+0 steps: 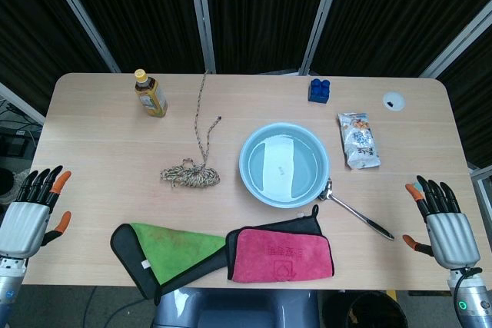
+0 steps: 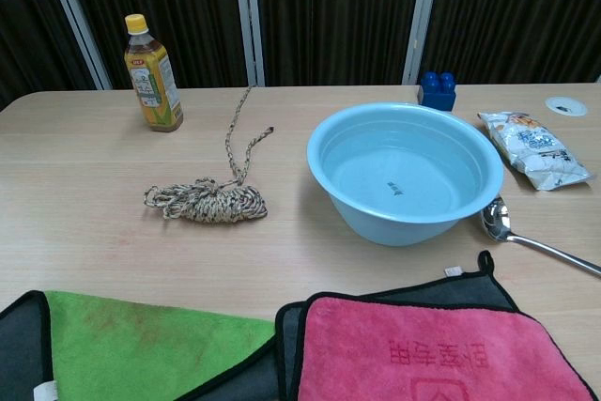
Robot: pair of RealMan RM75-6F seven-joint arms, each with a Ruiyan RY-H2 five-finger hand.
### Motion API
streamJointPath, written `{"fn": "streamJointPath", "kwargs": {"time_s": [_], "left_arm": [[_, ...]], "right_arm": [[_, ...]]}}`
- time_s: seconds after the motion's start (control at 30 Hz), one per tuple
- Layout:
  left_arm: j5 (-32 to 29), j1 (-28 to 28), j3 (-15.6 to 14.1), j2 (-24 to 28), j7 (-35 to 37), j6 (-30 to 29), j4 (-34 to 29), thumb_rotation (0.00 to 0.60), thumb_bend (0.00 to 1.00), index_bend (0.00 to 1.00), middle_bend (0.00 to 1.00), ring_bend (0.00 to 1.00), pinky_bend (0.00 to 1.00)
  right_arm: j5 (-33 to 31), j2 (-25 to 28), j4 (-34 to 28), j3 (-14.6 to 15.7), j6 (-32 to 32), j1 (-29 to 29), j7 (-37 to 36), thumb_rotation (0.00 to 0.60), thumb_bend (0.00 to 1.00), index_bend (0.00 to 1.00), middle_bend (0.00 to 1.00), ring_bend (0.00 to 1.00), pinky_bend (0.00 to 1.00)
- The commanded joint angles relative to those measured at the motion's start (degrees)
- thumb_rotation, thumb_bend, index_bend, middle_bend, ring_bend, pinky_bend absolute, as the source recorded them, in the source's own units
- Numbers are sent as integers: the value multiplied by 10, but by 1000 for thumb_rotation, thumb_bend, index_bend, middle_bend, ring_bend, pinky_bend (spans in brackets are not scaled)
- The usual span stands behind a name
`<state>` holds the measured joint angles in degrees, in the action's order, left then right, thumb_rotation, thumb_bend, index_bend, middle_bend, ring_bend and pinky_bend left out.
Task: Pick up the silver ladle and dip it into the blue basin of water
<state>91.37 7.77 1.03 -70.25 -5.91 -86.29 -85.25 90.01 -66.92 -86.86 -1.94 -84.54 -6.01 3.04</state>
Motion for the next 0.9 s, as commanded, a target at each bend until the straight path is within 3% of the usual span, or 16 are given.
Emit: {"fn": "streamJointPath", "kwargs": {"time_s": [0.03,0.3,0.5,0.67,0.9], "left_arm": [[1,0,-1,0,0,1,0,600,417,0,0,0,0],[-3,3,3,6,13,2,-6,600,415,0,0,0,0],[-10,11,4,10,28,20,-4,600,417,0,0,0,0],[-4,14,3,13,29,18,-14,600,418,0,0,0,0],[4,22,-1,21,52,30,-19,600,416,0,0,0,0]], "right_arm": [[-1,1,-1,0,1,0,1,600,17,80,0,0,0],[2,-13,8,1,9,-7,8,600,16,136,0,0,0],[6,-56,53,2,33,-25,6,600,18,327,0,0,0],[11,-76,60,18,91,-50,-29,600,28,424,0,0,0],[-16,-122,87,11,121,-62,28,600,79,466,0,0,0]]}}
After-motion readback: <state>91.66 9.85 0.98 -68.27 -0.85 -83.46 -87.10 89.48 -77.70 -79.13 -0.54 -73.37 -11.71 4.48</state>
